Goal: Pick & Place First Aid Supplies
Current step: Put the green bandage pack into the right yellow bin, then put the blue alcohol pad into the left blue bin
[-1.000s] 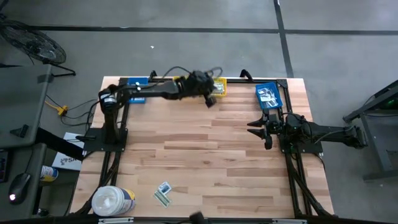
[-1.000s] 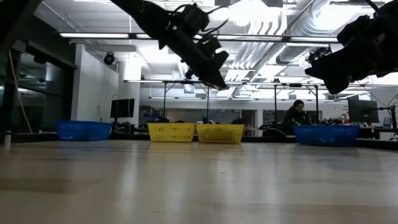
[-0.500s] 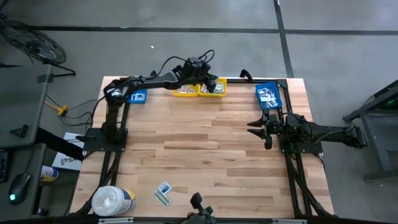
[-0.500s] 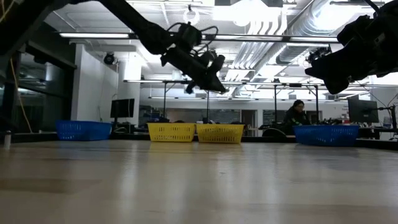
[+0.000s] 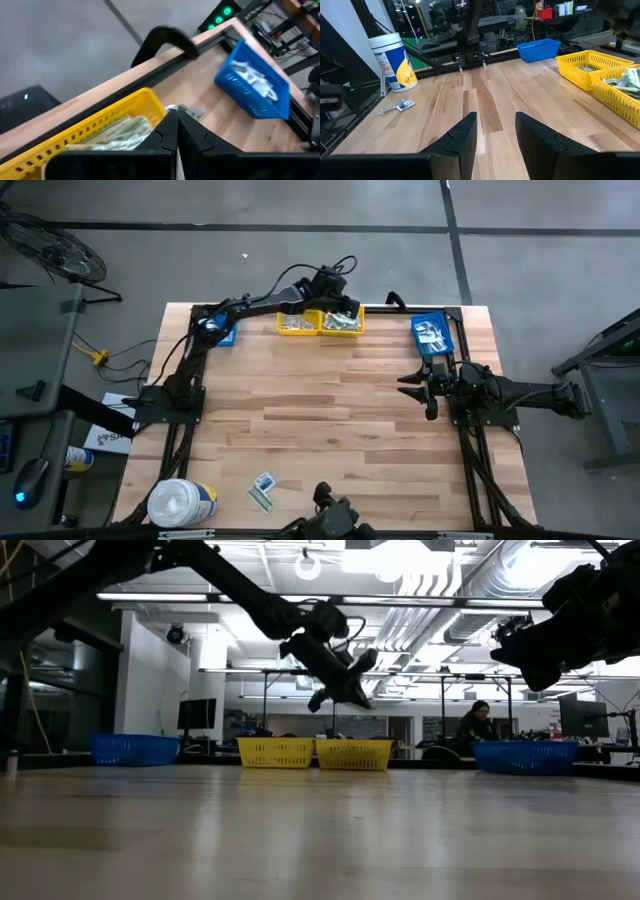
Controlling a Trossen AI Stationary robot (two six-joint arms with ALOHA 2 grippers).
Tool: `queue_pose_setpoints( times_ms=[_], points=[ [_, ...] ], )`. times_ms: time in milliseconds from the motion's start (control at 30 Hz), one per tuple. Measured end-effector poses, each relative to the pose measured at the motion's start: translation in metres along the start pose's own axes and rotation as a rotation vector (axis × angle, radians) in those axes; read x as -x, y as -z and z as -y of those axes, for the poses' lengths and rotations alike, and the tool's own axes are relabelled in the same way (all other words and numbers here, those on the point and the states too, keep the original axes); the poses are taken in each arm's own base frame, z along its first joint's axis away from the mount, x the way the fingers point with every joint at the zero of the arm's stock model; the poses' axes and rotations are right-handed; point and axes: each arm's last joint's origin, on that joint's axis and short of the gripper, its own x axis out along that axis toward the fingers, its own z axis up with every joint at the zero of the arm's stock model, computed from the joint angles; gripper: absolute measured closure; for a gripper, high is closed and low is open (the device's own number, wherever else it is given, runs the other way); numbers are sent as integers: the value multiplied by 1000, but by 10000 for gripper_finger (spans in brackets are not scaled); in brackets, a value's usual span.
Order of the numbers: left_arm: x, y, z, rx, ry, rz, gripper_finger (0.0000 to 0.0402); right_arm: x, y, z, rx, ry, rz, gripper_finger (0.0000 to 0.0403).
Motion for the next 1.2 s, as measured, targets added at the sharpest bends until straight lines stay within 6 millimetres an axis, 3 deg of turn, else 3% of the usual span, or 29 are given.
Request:
queue_pose_setpoints(
  times_ms=[400,833,1200],
  points=[
    [-5,2,-10,35,-49,-24,399,0,0,0,0,0,1,274],
    [-5,2,-10,29,-71,-17,311,0,0,0,0,-1,0,274],
    [-4,4,-8,-40,-1,-64,303,0,0,0,0,-1,1,274]
  ],
)
